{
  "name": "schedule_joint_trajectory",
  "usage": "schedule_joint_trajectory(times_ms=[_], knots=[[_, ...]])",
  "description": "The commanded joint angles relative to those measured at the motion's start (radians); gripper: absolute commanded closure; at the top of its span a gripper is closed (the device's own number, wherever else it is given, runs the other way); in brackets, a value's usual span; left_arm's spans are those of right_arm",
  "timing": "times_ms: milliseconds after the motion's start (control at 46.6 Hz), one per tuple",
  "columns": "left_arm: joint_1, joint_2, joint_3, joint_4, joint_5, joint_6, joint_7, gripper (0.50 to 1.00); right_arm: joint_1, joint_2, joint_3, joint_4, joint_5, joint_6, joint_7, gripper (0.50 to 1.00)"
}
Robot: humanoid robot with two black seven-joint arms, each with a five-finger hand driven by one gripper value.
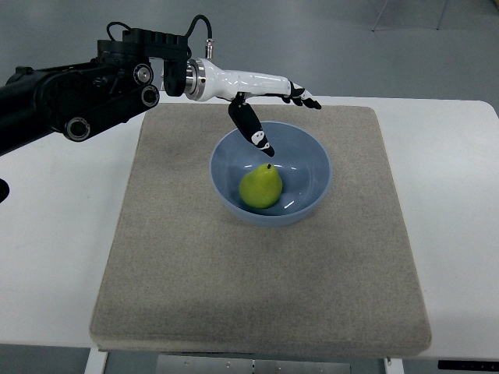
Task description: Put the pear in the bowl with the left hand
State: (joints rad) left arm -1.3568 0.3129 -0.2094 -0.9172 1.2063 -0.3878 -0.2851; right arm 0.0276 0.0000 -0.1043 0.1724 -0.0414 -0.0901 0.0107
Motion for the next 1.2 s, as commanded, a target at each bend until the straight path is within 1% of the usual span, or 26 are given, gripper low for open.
schedule_joint_trajectory(times_ms=[0,150,322,450,601,772,965,1180], knots=[[0.008,-0.002,-0.047,0.032,-0.010,0.009,0.004,0.544,0.000,0.000,0.000,-0.001,0.000,0.001,0.000,0.576],[0.013,-0.009,-0.074,0.106,-0.056,0.043,0.011,0.544,0.000,0.000,0.000,-0.001,0.000,0.000,0.000,0.576],[0.031,-0.021,-0.065,0.219,-0.198,0.118,0.014,0.544,0.000,0.000,0.000,-0.001,0.000,0.001,0.000,0.576],[0.042,-0.063,-0.068,0.296,-0.286,0.167,0.014,0.544,0.000,0.000,0.000,0.001,0.000,0.000,0.000,0.576],[0.068,-0.132,-0.068,0.389,-0.437,0.271,0.014,0.544,0.000,0.000,0.002,-0.001,0.000,0.001,0.000,0.576],[0.110,-0.218,-0.068,0.497,-0.657,0.363,0.014,0.546,0.000,0.000,0.002,-0.001,0.000,0.000,0.000,0.576],[0.142,-0.255,-0.070,0.518,-0.908,0.443,0.014,0.546,0.000,0.000,0.000,-0.001,0.000,0.000,0.000,0.576],[0.197,-0.273,-0.093,0.529,-1.079,0.452,0.001,0.546,0.000,0.000,0.002,-0.001,0.000,0.000,0.000,0.576]])
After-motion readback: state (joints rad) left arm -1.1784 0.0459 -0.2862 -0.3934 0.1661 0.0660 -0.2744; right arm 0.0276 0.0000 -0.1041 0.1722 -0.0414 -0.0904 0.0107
